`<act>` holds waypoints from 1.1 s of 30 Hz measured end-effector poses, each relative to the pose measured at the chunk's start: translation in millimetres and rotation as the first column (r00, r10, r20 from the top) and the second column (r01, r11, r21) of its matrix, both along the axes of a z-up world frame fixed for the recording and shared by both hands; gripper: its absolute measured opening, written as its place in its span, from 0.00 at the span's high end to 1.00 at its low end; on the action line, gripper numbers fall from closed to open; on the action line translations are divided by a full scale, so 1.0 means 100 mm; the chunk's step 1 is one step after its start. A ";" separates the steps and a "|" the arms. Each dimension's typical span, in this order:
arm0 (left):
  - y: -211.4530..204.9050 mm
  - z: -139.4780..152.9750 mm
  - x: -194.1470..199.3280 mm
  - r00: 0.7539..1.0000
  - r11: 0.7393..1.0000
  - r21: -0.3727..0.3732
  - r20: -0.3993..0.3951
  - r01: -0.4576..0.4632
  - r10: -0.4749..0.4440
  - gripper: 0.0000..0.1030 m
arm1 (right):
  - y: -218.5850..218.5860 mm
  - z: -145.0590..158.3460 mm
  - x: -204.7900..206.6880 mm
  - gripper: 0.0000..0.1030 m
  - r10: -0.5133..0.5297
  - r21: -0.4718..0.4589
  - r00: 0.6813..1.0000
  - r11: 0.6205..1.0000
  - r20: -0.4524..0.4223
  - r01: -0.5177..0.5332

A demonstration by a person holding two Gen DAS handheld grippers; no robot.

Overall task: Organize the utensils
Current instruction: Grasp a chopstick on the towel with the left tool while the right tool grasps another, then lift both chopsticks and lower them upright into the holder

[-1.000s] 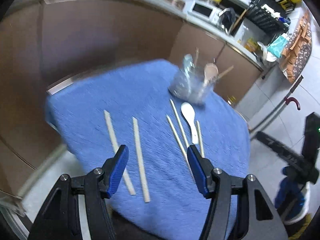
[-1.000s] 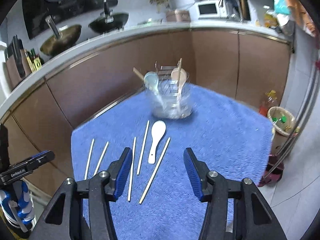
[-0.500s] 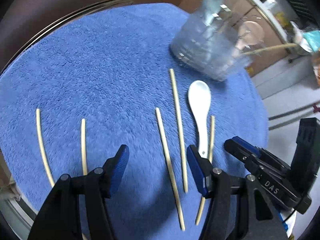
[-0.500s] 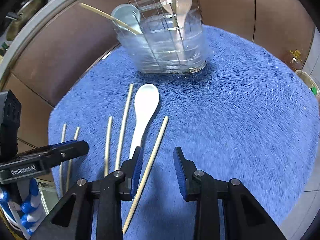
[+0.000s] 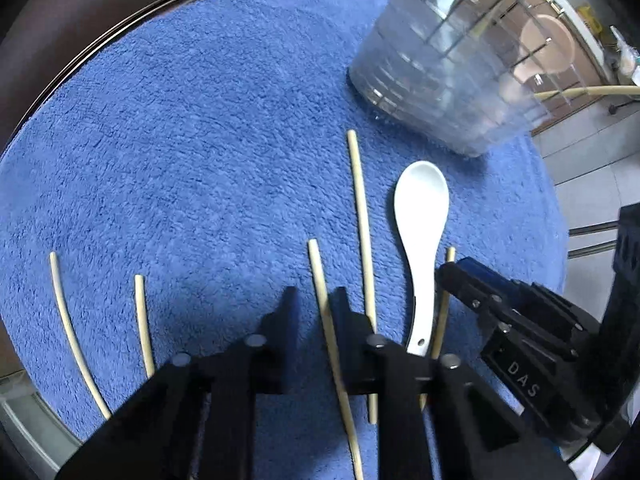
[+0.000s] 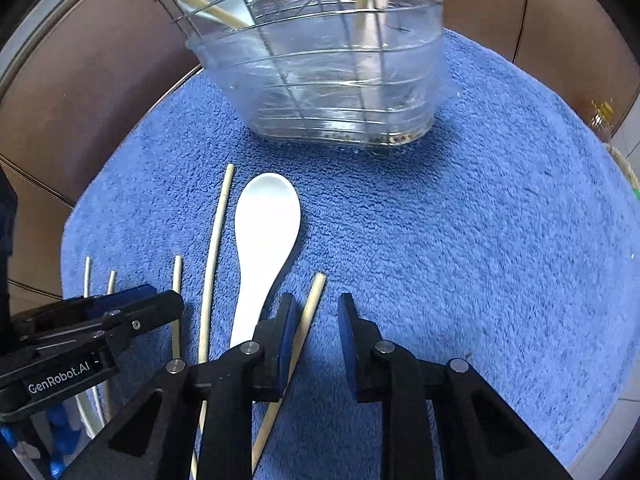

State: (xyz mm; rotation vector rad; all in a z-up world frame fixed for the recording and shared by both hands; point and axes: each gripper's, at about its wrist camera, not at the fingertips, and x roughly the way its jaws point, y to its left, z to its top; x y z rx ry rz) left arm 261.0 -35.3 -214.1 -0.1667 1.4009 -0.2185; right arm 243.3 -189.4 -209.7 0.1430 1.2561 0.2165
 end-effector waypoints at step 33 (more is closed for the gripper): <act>0.37 1.67 -0.80 0.809 0.981 -0.194 0.576 -0.001 0.115 0.96 | -0.10 1.54 -1.06 0.94 0.071 0.121 0.878 0.982 0.473 -0.145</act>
